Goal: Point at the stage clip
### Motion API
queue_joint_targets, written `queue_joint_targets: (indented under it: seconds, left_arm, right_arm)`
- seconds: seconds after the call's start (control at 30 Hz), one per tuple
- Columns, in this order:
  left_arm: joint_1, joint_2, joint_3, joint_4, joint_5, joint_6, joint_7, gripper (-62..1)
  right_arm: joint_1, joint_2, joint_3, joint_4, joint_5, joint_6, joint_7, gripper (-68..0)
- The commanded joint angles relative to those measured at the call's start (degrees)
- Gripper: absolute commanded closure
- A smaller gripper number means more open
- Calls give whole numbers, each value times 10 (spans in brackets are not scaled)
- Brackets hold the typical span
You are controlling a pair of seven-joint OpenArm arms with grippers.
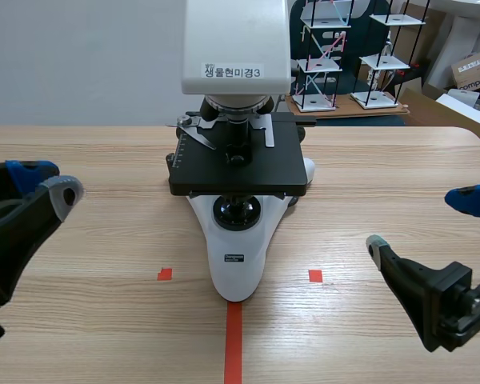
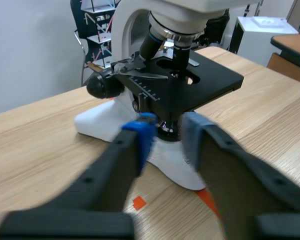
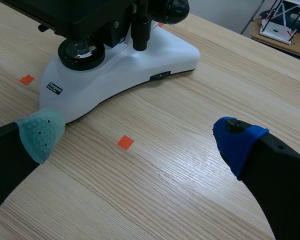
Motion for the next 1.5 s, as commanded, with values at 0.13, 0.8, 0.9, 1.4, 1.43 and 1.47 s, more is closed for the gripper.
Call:
queue_joint_targets:
  seconds: [0.13,0.8,0.9,1.4,1.43,1.47]
  left_arm:
    - [-53,-12,0,-8,35,8,-7,-27]
    - [-388,-114,161,-191,124,7,33,-27]
    - [-424,-114,189,-206,130,1,44,-27]
    - [-513,-113,284,-214,129,-27,67,-27]
    - [-513,-113,284,-214,129,-27,67,-27]
    - [-513,-113,284,-214,127,-27,69,-27]
  right_arm:
    - [-1,0,8,7,2,0,9,-669]
    - [-1,0,8,7,2,0,9,-669]
    - [-1,0,8,7,2,0,9,-669]
    - [-1,0,8,7,2,0,9,-669]
    - [-1,0,8,7,2,0,9,-669]
    - [-1,0,8,7,2,0,9,-669]
